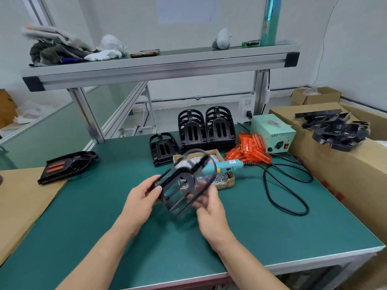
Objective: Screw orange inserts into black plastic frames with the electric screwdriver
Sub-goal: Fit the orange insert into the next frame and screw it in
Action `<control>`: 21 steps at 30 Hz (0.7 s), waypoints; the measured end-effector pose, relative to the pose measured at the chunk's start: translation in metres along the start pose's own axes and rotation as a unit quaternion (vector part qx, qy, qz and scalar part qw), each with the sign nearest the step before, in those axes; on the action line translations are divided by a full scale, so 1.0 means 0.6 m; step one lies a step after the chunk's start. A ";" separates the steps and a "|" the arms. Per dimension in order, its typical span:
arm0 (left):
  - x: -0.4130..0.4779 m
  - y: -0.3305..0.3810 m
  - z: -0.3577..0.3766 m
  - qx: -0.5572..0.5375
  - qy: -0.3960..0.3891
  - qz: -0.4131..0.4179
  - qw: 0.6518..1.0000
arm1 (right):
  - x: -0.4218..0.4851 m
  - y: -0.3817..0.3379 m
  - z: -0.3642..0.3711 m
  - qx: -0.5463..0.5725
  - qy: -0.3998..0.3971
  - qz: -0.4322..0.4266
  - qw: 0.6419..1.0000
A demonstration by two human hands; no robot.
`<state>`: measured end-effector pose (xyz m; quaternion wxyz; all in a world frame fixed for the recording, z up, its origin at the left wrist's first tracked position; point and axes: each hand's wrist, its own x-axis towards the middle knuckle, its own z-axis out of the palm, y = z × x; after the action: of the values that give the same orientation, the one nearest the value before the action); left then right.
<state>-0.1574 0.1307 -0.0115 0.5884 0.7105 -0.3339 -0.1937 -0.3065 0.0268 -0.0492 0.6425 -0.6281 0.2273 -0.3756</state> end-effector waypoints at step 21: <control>-0.025 -0.056 0.013 0.259 -0.030 0.053 0.964 | 0.035 -0.006 -0.049 -0.192 0.063 0.008 0.979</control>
<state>-0.1648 0.1387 -0.0476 0.3830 0.8138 -0.4277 -0.0901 -0.3165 -0.0077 -0.0451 0.4977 -0.7129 0.3401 -0.3583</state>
